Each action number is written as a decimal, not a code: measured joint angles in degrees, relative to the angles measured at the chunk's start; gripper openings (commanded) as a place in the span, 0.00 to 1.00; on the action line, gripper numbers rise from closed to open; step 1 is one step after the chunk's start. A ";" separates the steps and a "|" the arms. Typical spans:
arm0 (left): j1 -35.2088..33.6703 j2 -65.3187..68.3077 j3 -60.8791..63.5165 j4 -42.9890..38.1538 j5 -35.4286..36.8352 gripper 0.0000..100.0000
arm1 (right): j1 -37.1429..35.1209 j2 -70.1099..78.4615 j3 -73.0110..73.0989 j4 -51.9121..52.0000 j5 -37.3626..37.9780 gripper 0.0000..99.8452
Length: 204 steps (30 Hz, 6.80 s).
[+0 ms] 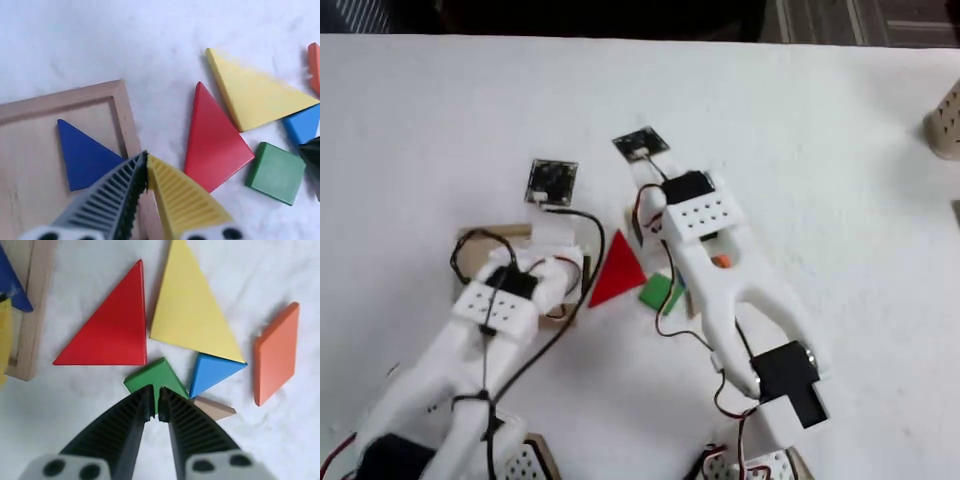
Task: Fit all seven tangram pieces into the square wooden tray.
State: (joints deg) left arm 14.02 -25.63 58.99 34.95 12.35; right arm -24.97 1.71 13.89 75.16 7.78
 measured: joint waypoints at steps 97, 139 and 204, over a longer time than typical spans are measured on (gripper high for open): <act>-20.75 18.46 -10.55 10.90 -8.53 0.02 | 0.09 0.00 1.32 -1.67 -0.53 0.02; -20.66 19.78 -11.69 9.49 -6.77 0.02 | 0.09 0.00 1.32 -1.67 -0.53 0.02; -16.18 36.92 -30.07 0.62 -6.68 0.02 | 0.09 0.00 2.37 -2.55 -0.53 0.02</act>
State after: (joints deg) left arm -2.15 11.30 28.92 35.56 5.67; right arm -24.88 1.71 16.26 72.62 7.25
